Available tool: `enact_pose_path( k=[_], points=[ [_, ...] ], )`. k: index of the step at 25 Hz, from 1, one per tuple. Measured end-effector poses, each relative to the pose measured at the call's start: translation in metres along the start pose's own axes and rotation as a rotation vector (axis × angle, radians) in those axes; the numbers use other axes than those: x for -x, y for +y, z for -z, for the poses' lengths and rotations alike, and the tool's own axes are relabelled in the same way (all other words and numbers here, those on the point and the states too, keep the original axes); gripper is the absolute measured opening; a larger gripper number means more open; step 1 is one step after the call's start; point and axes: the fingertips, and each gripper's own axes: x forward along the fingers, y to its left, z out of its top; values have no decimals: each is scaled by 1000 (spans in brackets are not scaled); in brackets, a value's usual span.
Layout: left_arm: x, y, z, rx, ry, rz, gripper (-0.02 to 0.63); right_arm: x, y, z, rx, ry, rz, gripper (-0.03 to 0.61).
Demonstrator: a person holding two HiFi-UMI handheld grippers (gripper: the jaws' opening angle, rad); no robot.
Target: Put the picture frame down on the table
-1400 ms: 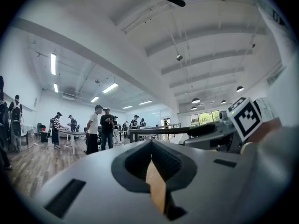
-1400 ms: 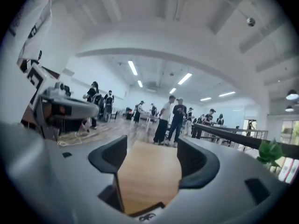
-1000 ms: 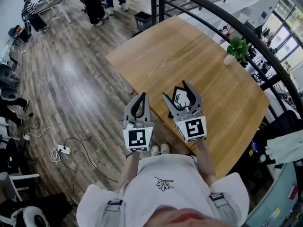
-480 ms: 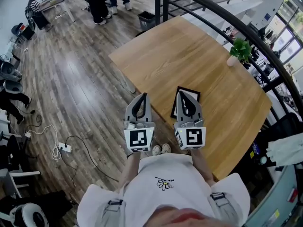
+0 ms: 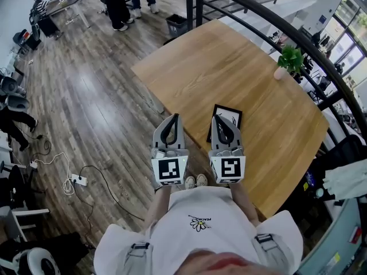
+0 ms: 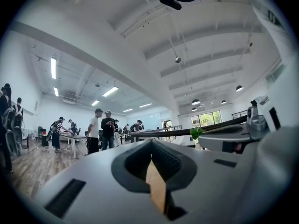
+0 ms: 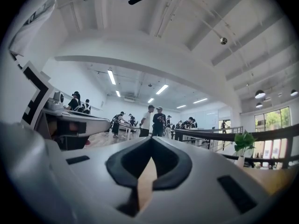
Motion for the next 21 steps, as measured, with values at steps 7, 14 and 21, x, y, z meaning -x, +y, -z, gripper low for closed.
enact_pose_path(
  k=[7,14,21],
  points=[
    [4,4,2,4,5,-8,15,3,-2,2,6,11,13,9],
    [5,6,4,10,8,-9,15,3,0,4,8,16,15,8],
    [6,6,2,8,7,-10,15,6,-2,4,16,27,27,9]
  ],
)
